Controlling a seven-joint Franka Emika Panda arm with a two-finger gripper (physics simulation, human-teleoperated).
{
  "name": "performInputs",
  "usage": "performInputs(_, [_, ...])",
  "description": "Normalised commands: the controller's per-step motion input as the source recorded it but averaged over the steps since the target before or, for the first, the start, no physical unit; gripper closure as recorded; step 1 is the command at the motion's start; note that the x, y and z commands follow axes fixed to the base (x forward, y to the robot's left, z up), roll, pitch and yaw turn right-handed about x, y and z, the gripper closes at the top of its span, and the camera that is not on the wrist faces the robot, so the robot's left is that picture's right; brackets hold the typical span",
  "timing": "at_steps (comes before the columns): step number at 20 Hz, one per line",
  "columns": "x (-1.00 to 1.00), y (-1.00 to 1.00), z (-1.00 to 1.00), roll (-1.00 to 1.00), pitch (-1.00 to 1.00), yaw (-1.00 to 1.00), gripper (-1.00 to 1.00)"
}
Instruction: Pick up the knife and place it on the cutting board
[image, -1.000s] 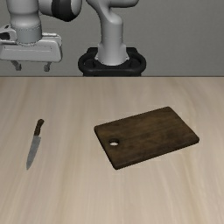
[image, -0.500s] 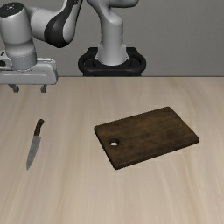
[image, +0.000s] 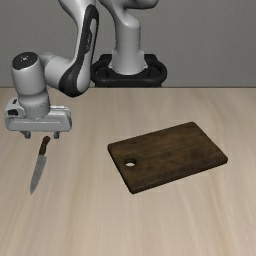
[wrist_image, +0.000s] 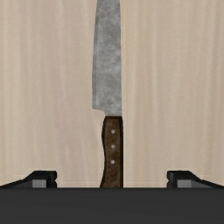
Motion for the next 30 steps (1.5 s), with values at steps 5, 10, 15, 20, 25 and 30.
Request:
performInputs(5, [0.00,0.00,-1.00,0.00,0.00,0.00,-1.00])
performInputs(10, [0.00,0.00,-0.20,0.00,0.00,0.00,1.00])
performInputs(15, [0.00,0.00,0.00,0.00,0.00,0.00,1.00])
performInputs(20, [0.00,0.00,1.00,0.00,0.00,0.00,1.00])
performInputs(25, [0.00,0.20,0.80,0.00,0.00,0.00,1.00])
performInputs(30, [0.00,1.00,0.00,0.00,0.00,0.00,1.00])
